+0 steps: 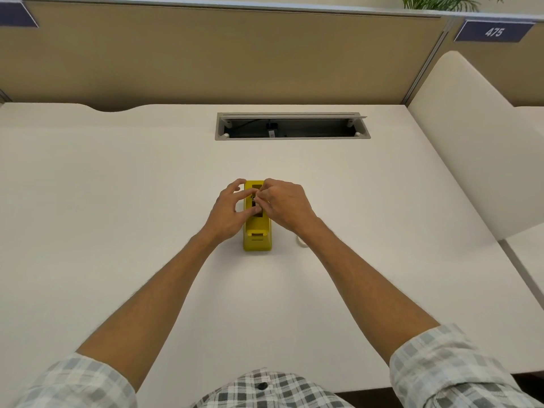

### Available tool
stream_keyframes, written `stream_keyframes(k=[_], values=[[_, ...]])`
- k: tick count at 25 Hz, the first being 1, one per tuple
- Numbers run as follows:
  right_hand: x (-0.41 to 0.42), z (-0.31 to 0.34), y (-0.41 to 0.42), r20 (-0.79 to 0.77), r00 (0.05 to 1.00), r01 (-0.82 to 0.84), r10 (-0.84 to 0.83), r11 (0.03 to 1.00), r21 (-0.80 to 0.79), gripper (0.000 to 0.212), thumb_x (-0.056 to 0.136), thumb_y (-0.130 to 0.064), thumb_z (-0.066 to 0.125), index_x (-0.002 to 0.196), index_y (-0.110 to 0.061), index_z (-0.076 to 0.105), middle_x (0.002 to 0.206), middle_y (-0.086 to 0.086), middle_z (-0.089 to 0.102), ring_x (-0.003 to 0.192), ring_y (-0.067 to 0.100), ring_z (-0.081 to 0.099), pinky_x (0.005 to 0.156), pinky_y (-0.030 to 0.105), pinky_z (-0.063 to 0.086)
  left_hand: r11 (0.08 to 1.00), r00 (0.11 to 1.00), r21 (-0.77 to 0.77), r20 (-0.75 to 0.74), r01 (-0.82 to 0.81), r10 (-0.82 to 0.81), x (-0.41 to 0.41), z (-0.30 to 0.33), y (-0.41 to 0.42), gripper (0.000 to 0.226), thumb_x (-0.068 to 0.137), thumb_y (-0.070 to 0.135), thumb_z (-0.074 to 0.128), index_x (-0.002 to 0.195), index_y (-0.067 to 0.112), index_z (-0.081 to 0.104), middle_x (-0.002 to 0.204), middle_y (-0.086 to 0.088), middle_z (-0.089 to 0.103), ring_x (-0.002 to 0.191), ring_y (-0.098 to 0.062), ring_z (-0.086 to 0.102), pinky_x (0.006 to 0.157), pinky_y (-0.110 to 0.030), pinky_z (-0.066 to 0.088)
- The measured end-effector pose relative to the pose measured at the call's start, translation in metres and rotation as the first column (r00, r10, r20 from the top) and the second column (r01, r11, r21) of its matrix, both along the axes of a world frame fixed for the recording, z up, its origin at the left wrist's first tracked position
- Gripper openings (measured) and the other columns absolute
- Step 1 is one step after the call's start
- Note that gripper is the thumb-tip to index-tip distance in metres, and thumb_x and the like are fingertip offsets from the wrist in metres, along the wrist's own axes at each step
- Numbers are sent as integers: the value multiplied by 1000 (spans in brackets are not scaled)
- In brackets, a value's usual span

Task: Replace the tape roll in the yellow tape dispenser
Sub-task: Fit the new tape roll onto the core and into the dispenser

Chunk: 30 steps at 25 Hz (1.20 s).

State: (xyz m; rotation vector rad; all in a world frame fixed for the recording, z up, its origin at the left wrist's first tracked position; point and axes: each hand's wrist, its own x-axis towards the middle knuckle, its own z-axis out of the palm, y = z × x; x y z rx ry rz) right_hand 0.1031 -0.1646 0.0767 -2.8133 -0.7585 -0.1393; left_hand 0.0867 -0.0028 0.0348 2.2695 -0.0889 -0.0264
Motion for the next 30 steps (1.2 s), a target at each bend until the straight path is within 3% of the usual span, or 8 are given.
stream_keyframes(k=[5, 9, 18, 23, 26, 30], values=[[-1, 4, -1, -20, 1000, -3, 3, 1000, -7, 31, 101, -35, 47, 102, -22, 75, 104, -3, 66, 87, 16, 63, 66, 29, 46, 1000, 1000, -17, -12, -11, 11, 1, 2, 1, 49, 85, 38, 69, 131, 26, 58, 152, 3, 34, 139, -21, 32, 108, -51, 37], [-2, 5, 0, 10, 1000, 8, -8, 1000, -16, 32, 102, -34, 45, 105, -20, 73, 102, -1, 67, 88, 18, 63, 63, 27, 41, 999, 1000, -34, -1, -31, 31, 1, 2, 0, 48, 81, 37, 73, 127, 27, 61, 150, 2, 38, 137, -23, 35, 107, -54, 37], [-1, 9, 4, 21, 1000, 23, -22, 999, -37, 26, 99, -31, 51, 98, -15, 73, 92, 1, 66, 84, 19, 61, 62, 28, 41, 998, 1000, -65, 6, 3, -2, 7, 0, 2, 47, 86, 34, 68, 130, 30, 52, 147, 3, 41, 134, -20, 37, 107, -51, 39], [-3, 7, 1, 33, 999, 0, 1, 1000, -21, 27, 100, -30, 50, 102, -17, 73, 99, 0, 68, 87, 19, 63, 61, 29, 45, 996, 994, 15, -70, 89, -88, 14, 1, 8, 43, 88, 36, 66, 129, 29, 57, 153, 3, 29, 141, -21, 24, 110, -49, 33], [-5, 6, -3, 39, 999, -8, 9, 1000, -18, 28, 102, -30, 47, 109, -19, 72, 109, -1, 69, 94, 19, 64, 69, 34, 54, 993, 990, 43, -91, 111, -107, 13, 2, 9, 50, 82, 38, 71, 129, 30, 56, 155, 3, 25, 143, -22, 21, 112, -46, 30], [-6, 4, -4, 20, 1000, -3, 3, 1000, -5, 28, 101, -31, 47, 112, -20, 70, 113, -2, 69, 99, 18, 63, 72, 34, 54, 991, 990, 71, -89, 115, -108, 14, 3, 7, 55, 82, 37, 72, 133, 30, 53, 157, 3, 23, 144, -22, 18, 113, -44, 26]])
